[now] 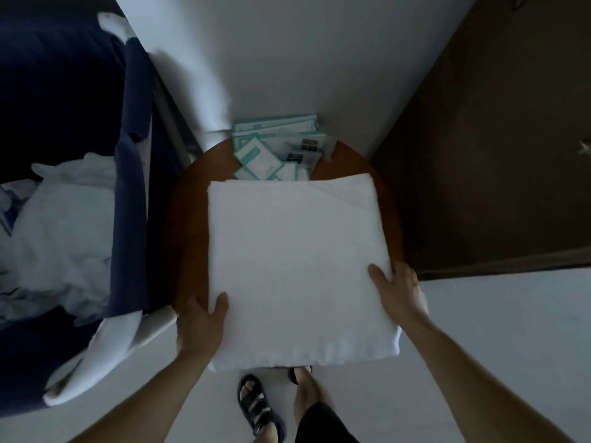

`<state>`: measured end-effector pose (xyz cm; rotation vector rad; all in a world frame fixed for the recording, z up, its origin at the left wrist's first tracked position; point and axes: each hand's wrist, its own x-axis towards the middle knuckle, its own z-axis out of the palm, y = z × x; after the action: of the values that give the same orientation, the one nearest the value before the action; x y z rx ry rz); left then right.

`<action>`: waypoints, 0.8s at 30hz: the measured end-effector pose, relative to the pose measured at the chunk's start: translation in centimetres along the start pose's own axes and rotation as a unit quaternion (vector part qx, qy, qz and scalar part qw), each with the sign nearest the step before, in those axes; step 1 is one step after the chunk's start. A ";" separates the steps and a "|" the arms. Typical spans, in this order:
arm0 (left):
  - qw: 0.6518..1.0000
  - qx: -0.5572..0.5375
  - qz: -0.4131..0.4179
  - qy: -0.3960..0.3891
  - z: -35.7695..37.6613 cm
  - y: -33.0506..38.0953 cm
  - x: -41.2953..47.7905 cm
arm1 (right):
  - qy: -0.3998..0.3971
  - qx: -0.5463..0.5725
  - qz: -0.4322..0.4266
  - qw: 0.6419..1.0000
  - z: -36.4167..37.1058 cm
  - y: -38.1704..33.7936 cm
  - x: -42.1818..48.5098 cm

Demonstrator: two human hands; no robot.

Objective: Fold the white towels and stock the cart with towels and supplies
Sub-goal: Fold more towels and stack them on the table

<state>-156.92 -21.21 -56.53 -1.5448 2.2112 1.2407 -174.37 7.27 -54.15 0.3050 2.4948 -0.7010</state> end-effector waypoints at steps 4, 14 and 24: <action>1.000 -0.002 -0.019 -0.022 -0.6 -1.8 -2.5 | 0.019 -0.006 0.007 1.000 1.0 2.2 -4.0; 0.997 0.017 -0.011 -0.070 -1.0 -4.0 -3.6 | 0.093 0.014 -0.030 0.995 2.5 4.1 -7.9; 0.999 -0.007 -0.004 -0.047 0.5 -3.7 -3.0 | 0.079 0.070 0.059 0.993 3.2 4.9 -5.8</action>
<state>-152.61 -19.22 -57.09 -1.4690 2.1398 1.3015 -166.44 9.27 -55.40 0.5743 2.5539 -0.8332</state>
